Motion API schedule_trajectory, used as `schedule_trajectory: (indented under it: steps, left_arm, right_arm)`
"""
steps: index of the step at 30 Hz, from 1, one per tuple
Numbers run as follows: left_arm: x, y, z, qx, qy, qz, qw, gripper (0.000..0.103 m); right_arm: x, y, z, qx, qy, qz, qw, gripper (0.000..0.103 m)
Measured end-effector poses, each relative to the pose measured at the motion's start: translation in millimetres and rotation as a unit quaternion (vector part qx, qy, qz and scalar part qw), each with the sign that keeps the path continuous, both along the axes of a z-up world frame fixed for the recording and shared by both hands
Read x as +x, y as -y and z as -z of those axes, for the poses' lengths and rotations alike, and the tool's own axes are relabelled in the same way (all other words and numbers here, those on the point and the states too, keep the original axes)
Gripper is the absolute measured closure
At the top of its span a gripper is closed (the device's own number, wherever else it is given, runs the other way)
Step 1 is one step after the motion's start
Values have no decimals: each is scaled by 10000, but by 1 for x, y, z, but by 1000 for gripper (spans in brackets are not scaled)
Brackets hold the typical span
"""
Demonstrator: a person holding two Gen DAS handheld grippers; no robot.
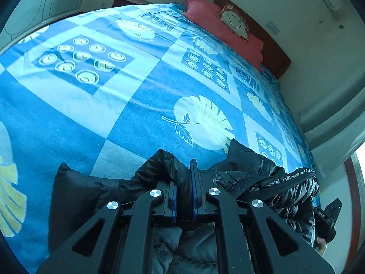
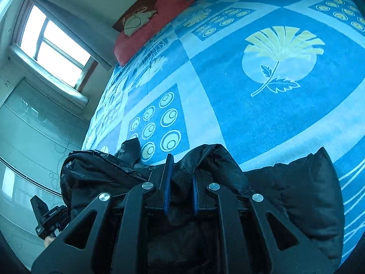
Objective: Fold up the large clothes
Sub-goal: 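Lay the hem on the jacket and open both grippers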
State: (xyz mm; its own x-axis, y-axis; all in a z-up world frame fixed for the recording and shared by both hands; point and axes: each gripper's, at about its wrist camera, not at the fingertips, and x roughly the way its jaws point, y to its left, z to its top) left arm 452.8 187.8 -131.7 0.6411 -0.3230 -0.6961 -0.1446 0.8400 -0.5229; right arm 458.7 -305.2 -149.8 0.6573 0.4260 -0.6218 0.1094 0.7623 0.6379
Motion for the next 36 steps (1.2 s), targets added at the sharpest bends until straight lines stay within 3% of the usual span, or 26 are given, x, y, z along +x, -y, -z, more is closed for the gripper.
schedule_trajectory:
  steps: [5,6,7,8,9,10,14,16,19,23,26,30,36]
  left_arm:
    - [-6,-7,-11,-452,180,71,9988,85]
    - [-7,-9,-13,-569,197,73,9982,79]
    - [-9,-13,-15,-771,225,71,9967,69]
    - [-11,-18,-18,-995,262,54,9947,62]
    - [-14,-22,-23,-1170,323,2,9926,47]
    - [-20,-29,-31,-1285,473,-126,9905,37]
    - [-37,-38,-57,-1384,920,-285,9857,34]
    - [-39,-29,-66,-1159,974,-130,9884,34]
    - [-34,3,-70,-443,913,303,9944,34]
    - [-18,34,-56,203,660,566,9960,34]
    - [-2,34,-36,469,337,369,9976,34]
    - [11,23,-10,770,-52,204,9968,34]
    - [17,22,10,1006,-216,220,9944,34]
  right_arm:
    - [-4,3,-6,162,138,-97,9997,78]
    - [-7,5,-9,223,205,-109,9995,68]
    - [-11,6,-14,253,334,-94,9991,50]
    - [-14,7,-20,227,417,-54,9989,42]
    - [-20,9,-27,224,560,-13,9982,35]
    - [-24,11,-32,241,626,2,9977,35]
    - [-38,14,-50,113,756,110,9970,35]
    - [-42,5,-59,-264,752,30,9968,38]
    - [-38,-24,-68,-865,702,-311,9933,42]
    - [-25,-78,-71,-1597,749,-837,9808,42]
    - [-12,-104,-63,-1900,690,-1069,9735,42]
    - [11,-122,-26,-2452,85,-1176,9623,43]
    - [15,-121,-10,-2412,40,-1109,9641,43]
